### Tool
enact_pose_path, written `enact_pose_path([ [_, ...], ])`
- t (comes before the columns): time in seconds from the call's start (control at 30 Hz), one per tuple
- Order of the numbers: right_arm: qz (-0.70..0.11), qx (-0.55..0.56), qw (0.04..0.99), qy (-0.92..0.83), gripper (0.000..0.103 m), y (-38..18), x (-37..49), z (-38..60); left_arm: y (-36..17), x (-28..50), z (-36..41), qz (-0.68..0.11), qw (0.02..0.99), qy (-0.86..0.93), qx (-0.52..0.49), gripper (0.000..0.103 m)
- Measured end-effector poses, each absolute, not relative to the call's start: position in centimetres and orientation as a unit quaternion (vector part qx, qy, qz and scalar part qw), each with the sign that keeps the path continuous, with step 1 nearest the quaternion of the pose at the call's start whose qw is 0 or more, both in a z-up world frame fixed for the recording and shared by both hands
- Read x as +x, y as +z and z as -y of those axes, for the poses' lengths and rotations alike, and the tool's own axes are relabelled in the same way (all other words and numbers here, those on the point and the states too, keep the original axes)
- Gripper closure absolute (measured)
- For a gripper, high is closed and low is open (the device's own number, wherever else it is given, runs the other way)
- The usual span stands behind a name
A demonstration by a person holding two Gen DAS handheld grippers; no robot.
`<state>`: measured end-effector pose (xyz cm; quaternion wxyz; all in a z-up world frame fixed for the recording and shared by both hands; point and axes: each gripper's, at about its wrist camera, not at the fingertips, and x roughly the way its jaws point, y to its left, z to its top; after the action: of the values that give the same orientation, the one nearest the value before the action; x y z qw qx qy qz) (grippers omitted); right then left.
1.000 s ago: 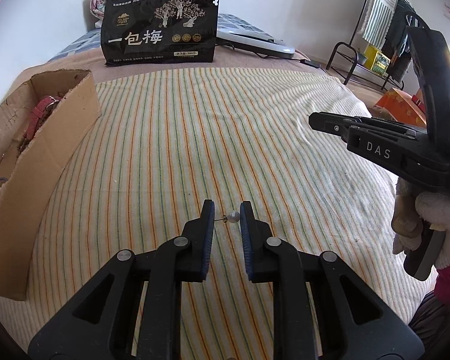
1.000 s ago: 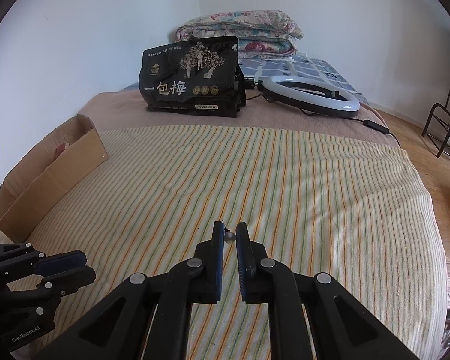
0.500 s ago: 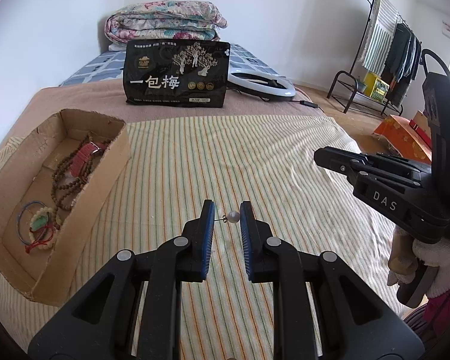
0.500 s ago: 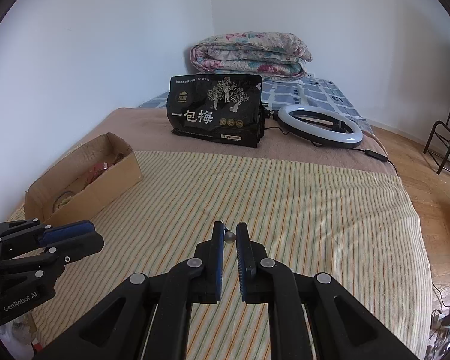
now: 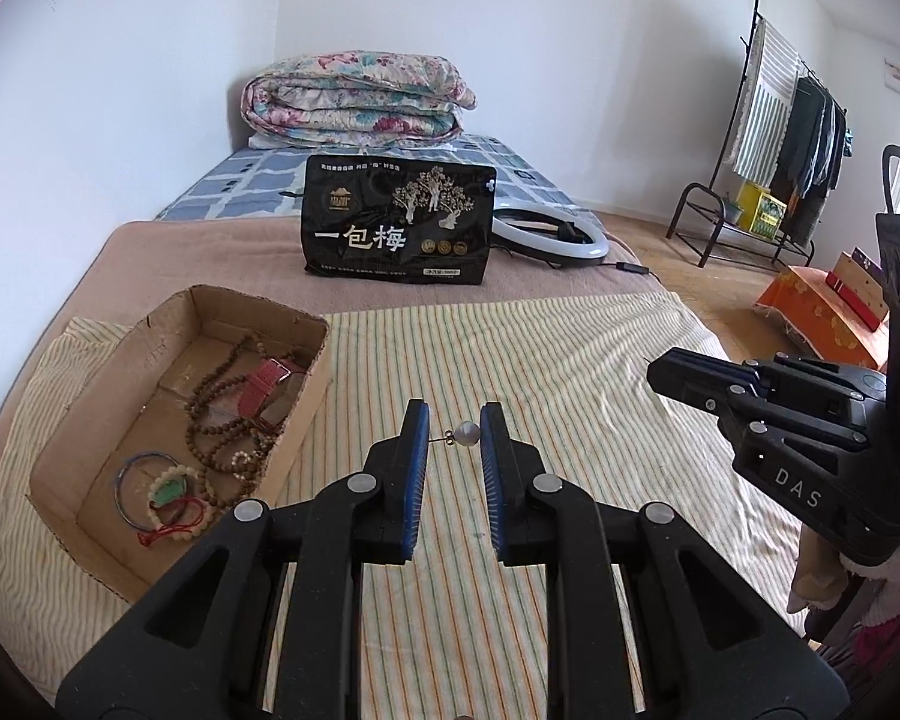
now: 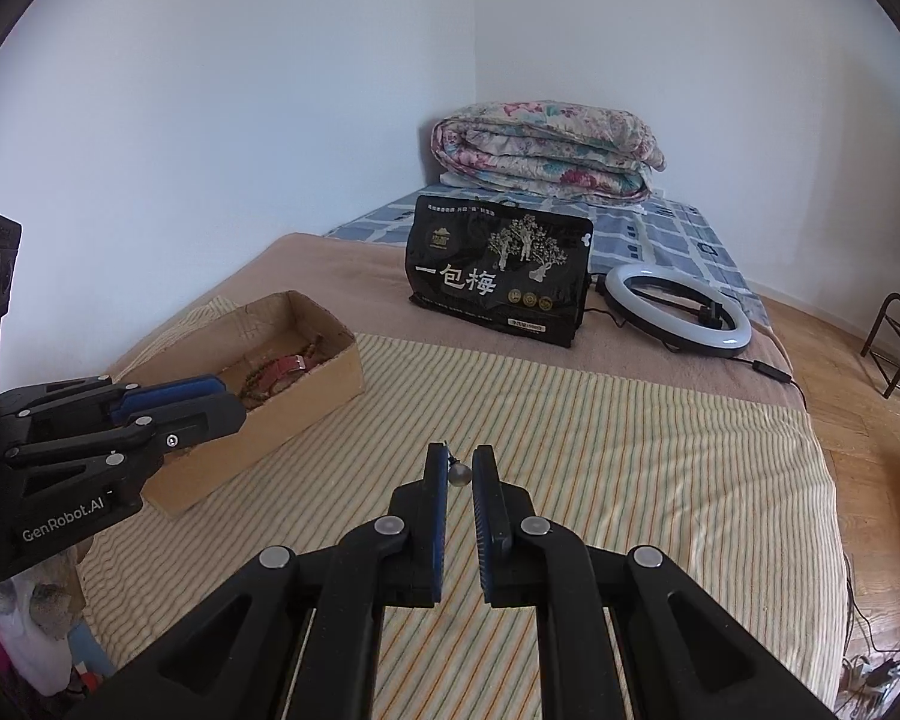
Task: Organize jewelry
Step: 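Carry the pearl stud in the left tool over the box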
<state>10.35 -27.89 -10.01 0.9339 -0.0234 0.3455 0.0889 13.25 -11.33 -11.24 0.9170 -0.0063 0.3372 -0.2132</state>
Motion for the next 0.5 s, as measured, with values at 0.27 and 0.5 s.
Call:
enact_pose_path([
  [0.27, -0.333, -0.034, 0.936, 0.111, 0.097, -8.2, 11.1, 24.8, -9.6, 13.6, 8.0, -0.328, 0.926, -0.186, -0.012, 0.087],
  [0.5, -0.327, -0.034, 0.935, 0.131, 0.097, -7.4, 12.4, 22.1, -8.6, 14.6, 3.9, -0.326, 0.935, -0.141, -0.019, 0.087],
])
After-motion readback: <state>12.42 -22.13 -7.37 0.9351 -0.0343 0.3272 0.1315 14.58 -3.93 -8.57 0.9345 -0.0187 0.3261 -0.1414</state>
